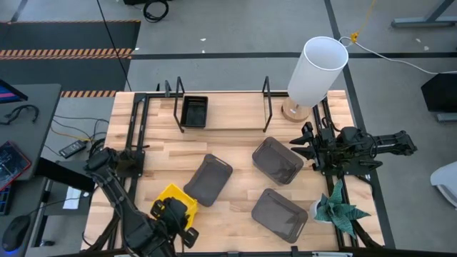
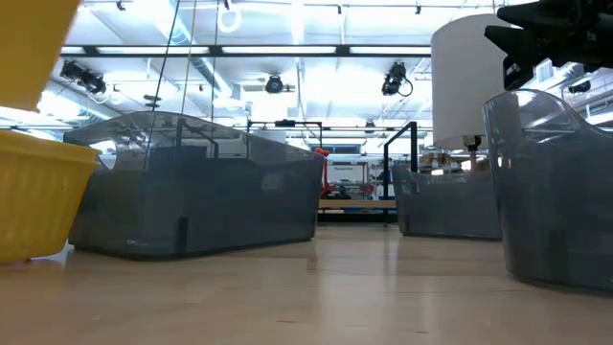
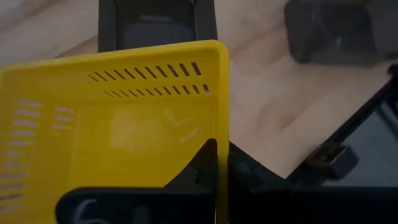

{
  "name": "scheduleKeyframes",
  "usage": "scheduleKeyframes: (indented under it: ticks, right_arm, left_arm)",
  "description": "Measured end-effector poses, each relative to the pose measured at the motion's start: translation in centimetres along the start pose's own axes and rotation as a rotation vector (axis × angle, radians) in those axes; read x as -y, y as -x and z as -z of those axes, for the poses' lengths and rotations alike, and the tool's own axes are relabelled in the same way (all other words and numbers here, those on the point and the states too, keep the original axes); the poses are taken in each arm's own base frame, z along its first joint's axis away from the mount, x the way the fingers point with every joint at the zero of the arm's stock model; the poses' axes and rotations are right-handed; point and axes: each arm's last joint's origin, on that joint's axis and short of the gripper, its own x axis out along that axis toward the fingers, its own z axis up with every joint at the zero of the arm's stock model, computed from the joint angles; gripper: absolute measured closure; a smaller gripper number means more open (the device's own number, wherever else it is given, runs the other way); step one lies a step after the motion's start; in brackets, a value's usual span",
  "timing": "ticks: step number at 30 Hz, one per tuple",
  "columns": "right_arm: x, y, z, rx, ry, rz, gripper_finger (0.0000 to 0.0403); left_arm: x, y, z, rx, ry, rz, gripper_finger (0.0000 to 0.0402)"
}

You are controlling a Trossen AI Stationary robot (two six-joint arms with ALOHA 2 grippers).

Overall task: Stack baskets on shelf by color
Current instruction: Stack the right yellow bin on top of the left yellow bin

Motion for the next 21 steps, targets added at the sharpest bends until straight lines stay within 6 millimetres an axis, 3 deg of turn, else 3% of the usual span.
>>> scheduleKeyframes:
  ticks: [9,21]
  right_arm:
    - [0.0,0.0,0.0,0.000,0.000,0.000,0.0273]
    - [0.0,0.0,0.0,0.000,0.000,0.000,0.0273]
  left_arm:
    - [0.6,-2.1,1.5,0.013,0.144,-0.050,0.0390]
    - [1.0,-4.8,3.4,-0.017,0.137,-0.155,0.0390]
